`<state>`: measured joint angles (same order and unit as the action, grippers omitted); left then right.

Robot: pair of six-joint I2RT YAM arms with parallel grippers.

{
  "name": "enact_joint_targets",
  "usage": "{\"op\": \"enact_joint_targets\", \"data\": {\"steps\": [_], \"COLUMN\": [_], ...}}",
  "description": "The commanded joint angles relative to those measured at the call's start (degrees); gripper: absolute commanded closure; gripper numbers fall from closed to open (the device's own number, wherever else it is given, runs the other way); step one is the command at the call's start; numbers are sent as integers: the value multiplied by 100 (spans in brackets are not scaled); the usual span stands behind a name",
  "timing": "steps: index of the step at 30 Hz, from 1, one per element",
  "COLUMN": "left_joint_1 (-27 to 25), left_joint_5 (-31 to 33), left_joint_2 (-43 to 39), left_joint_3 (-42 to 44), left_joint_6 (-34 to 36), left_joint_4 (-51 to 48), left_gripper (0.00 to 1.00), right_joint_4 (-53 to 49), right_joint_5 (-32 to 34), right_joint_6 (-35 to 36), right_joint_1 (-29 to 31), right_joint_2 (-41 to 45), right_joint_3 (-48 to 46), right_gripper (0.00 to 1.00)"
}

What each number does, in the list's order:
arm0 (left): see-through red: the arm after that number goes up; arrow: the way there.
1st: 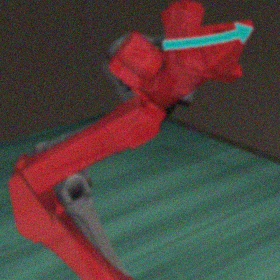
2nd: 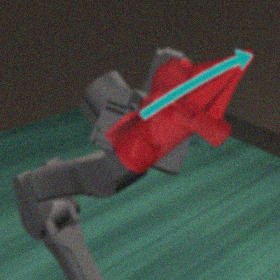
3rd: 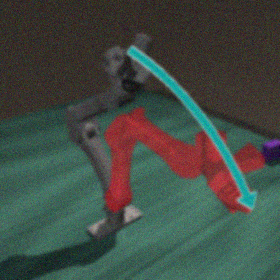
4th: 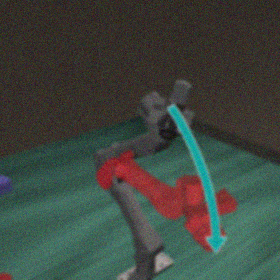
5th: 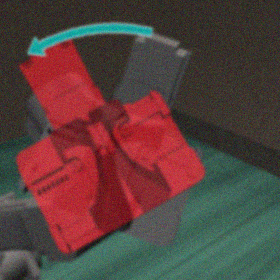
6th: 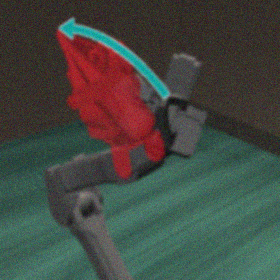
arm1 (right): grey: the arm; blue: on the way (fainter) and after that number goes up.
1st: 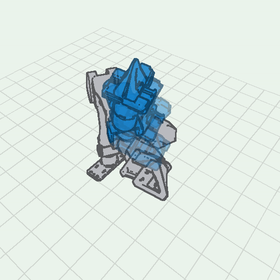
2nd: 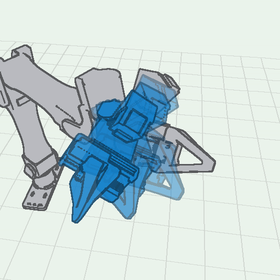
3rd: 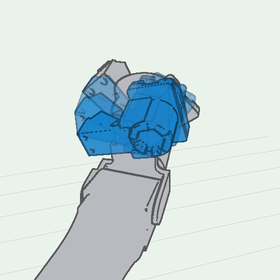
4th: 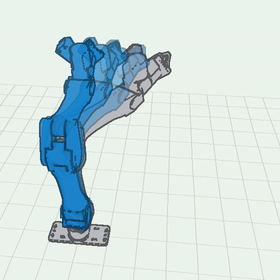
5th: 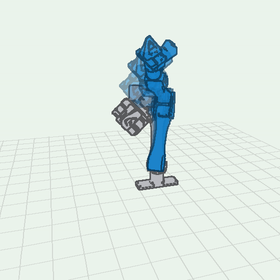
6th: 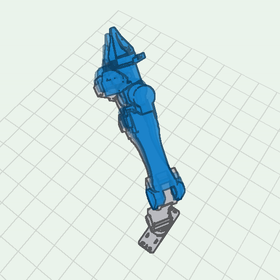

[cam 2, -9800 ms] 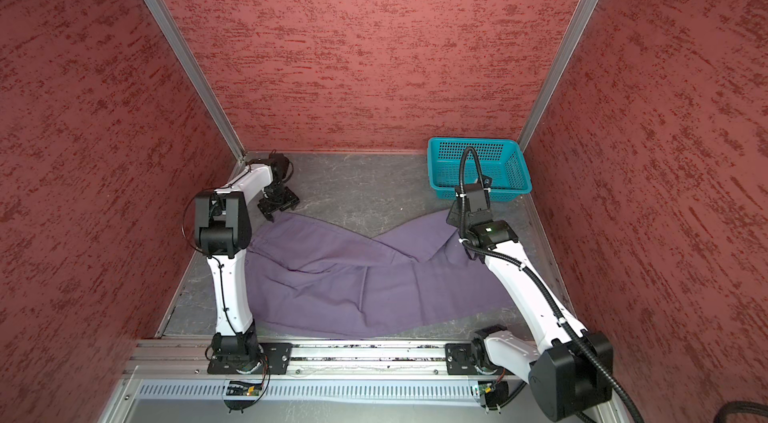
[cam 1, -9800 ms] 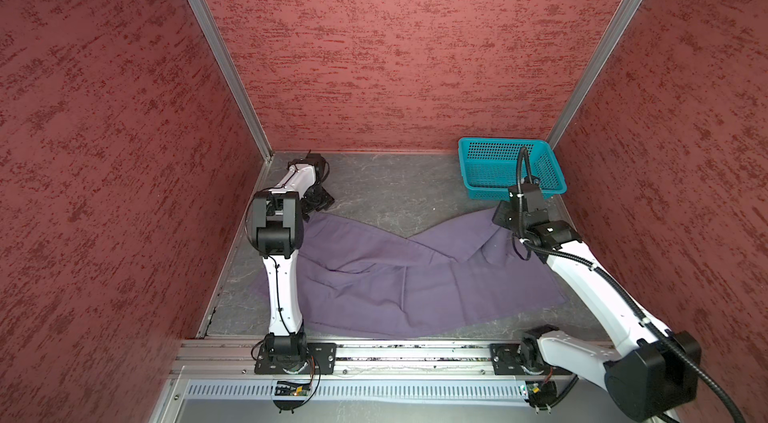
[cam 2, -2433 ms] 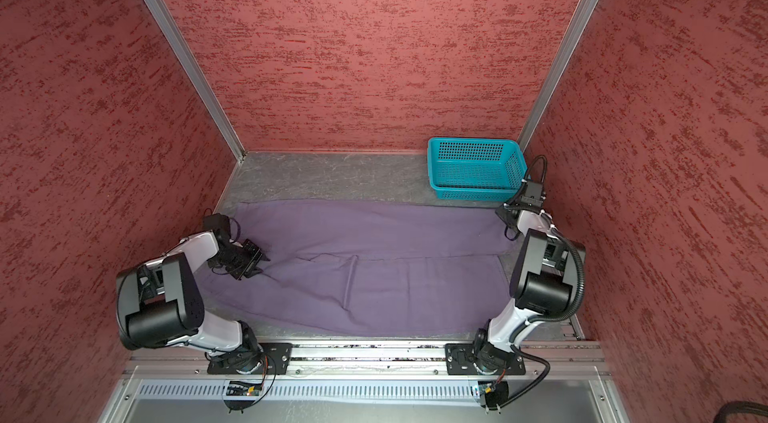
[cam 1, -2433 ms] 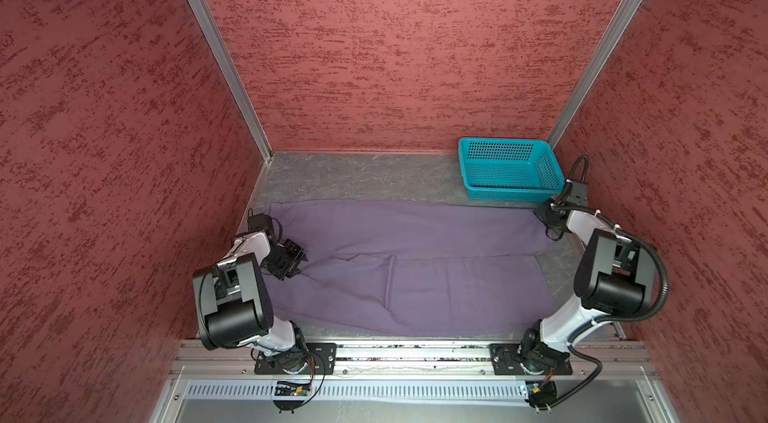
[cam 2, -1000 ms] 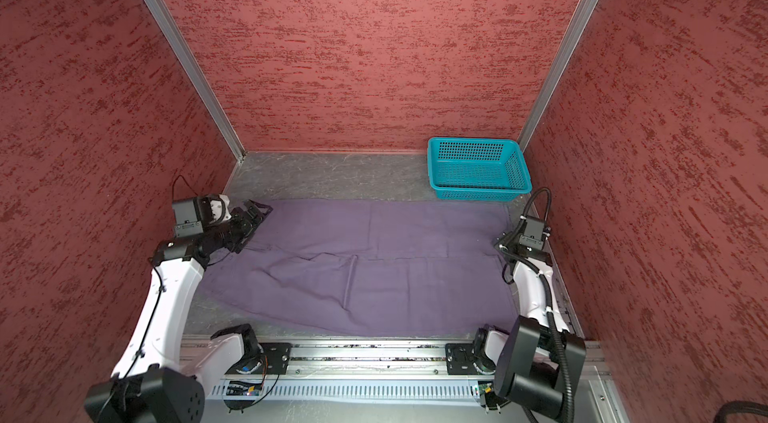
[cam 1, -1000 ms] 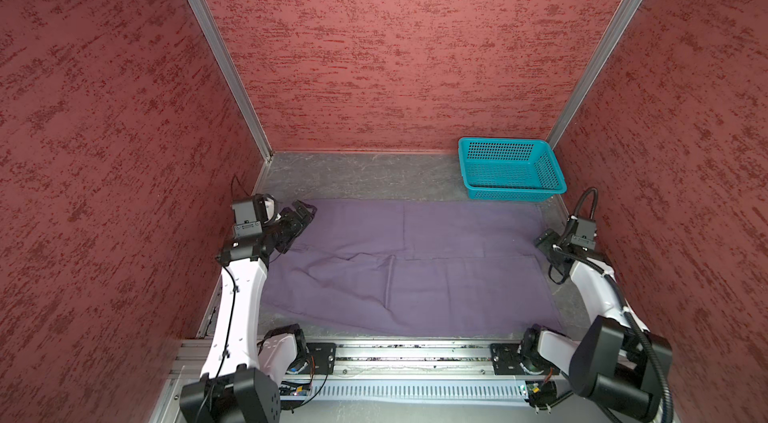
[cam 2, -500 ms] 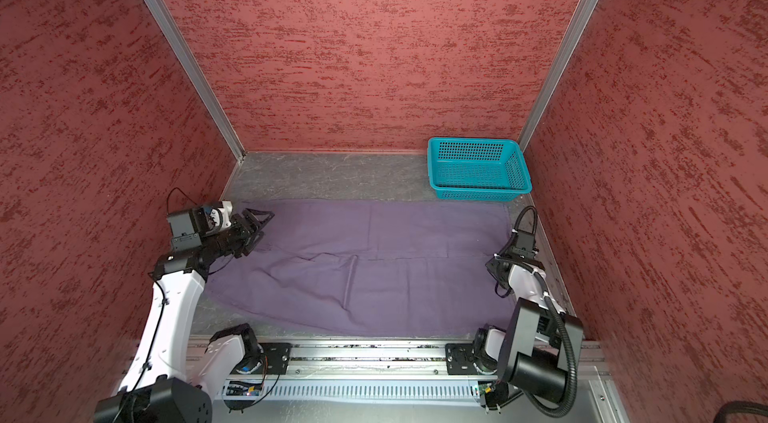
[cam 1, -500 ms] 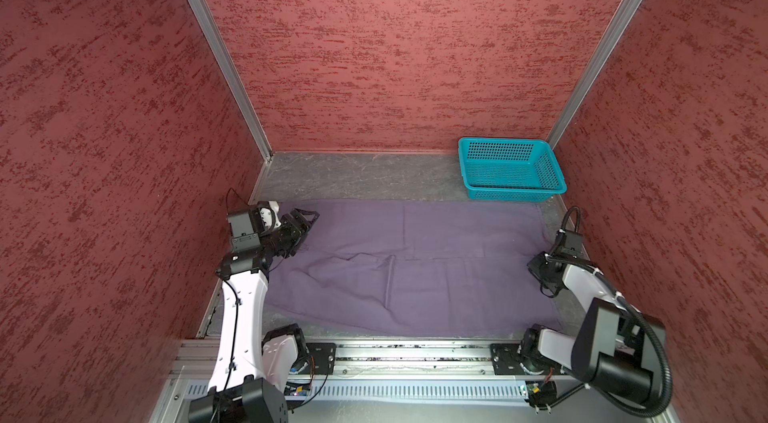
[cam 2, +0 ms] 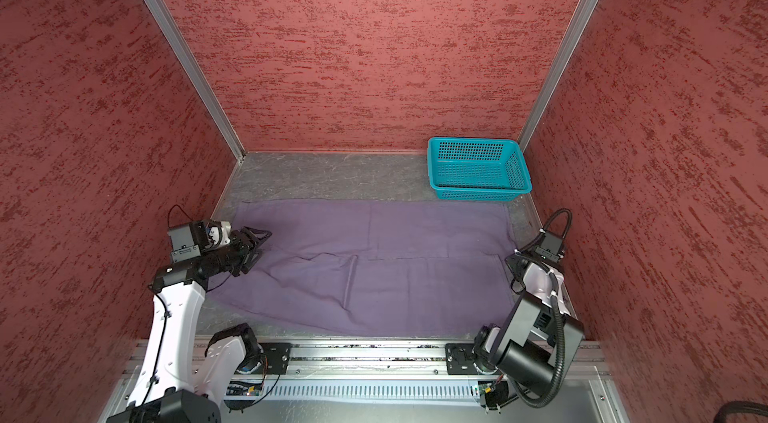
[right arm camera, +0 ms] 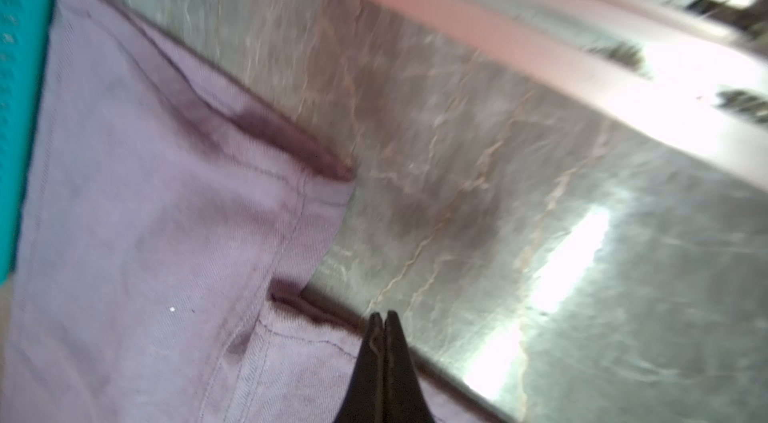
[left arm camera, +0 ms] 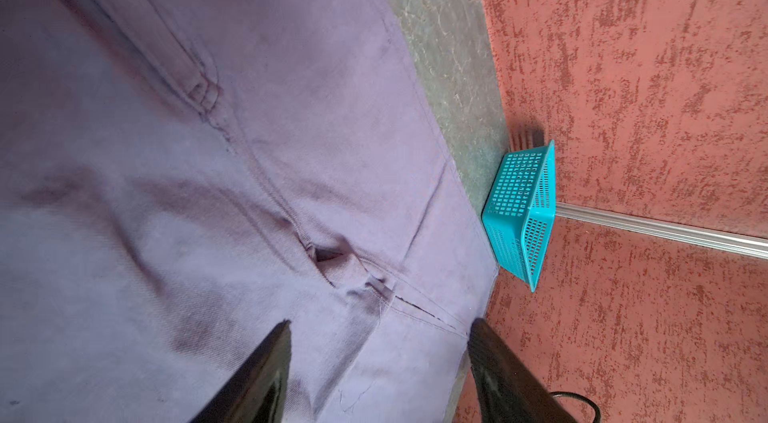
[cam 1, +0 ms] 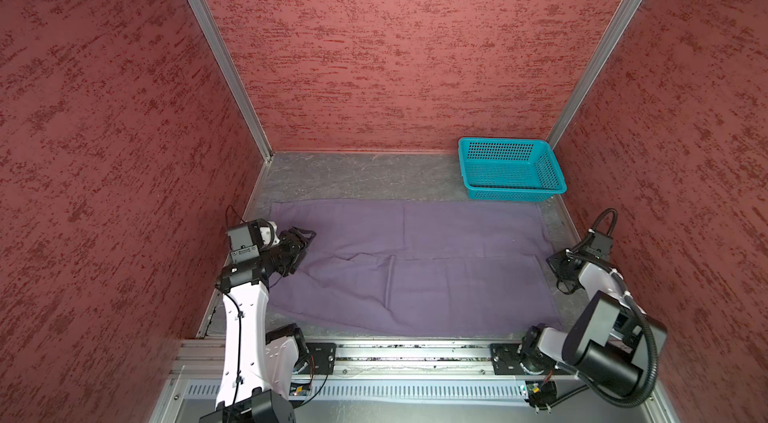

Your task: Fold and stack the trousers

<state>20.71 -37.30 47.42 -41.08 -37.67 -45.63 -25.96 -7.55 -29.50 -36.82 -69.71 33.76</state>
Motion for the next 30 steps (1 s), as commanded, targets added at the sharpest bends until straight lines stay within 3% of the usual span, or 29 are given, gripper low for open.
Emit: {"op": "enact_joint_targets", "data": {"steps": [1, 3, 4, 6, 8, 13, 18, 22, 27, 30], "left_joint_1": [80, 82, 82, 115, 139, 161, 181, 188, 188, 191], "left_joint_5": [-62, -57, -49, -25, 12, 16, 111, 215, 237, 288], "left_joint_2": [-151, -214, -244, -333, -380, -299, -195, -246, -260, -340], "left_joint_3": [-27, -10, -6, 38, 75, 244, 269, 248, 299, 300], "left_joint_6": [99, 119, 121, 117, 97, 36, 49, 66, -2, -8], "left_joint_4": [-183, -241, -273, -321, -359, -263, -296, -332, -376, -444], "left_gripper": [32, 32, 32, 32, 29, 28, 28, 28, 28, 28], "right_joint_4": [-76, -84, -81, -63, -76, -41, -76, -14, 147, 114], "right_joint_5": [-233, -485, -562, -567, -461, -739, -477, -463, -536, -539], "right_joint_6": [49, 25, -6, -63, -22, 36, -91, -188, -396, -393], "right_joint_1": [-177, -177, -177, -177, -174, -138, 149, 410, 621, 623], "right_joint_2": [74, 123, 169, 327, 412, 309, 377, 385, 235, 135], "right_joint_3": [116, 57, 0, -181, -283, -537, -695, -750, -841, -772], "right_gripper": [100, 96, 81, 42, 29, 24, 19, 30, 81, 100]}}
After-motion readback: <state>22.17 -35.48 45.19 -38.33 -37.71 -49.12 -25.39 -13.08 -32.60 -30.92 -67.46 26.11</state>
